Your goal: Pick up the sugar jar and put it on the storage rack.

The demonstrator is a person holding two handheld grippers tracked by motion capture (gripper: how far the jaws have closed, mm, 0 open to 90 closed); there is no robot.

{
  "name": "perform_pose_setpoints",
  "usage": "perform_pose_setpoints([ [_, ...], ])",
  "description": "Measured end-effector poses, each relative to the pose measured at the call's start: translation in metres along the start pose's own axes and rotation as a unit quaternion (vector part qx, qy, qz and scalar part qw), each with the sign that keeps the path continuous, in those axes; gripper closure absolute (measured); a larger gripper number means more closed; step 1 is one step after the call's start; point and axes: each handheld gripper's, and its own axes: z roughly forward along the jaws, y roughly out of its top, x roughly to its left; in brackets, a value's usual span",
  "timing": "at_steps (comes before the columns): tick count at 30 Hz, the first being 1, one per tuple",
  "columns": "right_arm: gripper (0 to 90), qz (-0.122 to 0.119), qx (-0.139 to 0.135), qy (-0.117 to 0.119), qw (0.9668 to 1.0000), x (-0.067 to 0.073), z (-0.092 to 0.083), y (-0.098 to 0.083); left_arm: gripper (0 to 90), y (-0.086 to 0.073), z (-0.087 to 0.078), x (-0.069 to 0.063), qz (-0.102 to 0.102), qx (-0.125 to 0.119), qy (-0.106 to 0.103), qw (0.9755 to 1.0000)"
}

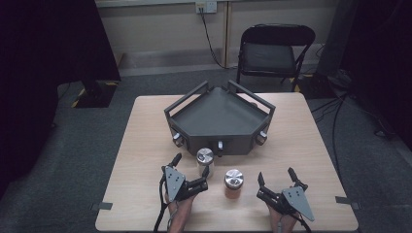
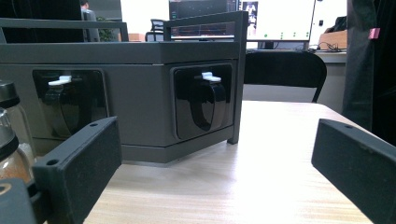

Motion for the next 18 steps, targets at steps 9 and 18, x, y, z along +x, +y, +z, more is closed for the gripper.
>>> perform_pose_setpoints([
  [9, 0.9, 0.0, 0.0, 0.002, 1.0, -0.001, 0.0, 0.0, 6.3, -0.005, 0.018, -0.002, 0.005, 0.008, -0.009, 0.9999],
  [18, 0.9, 0.0, 0.0, 0.002, 1.0, -0.001, 0.0, 0.0, 11.4, -0.009, 0.035, -0.007, 0.008, 0.036, -0.007, 0.9993],
])
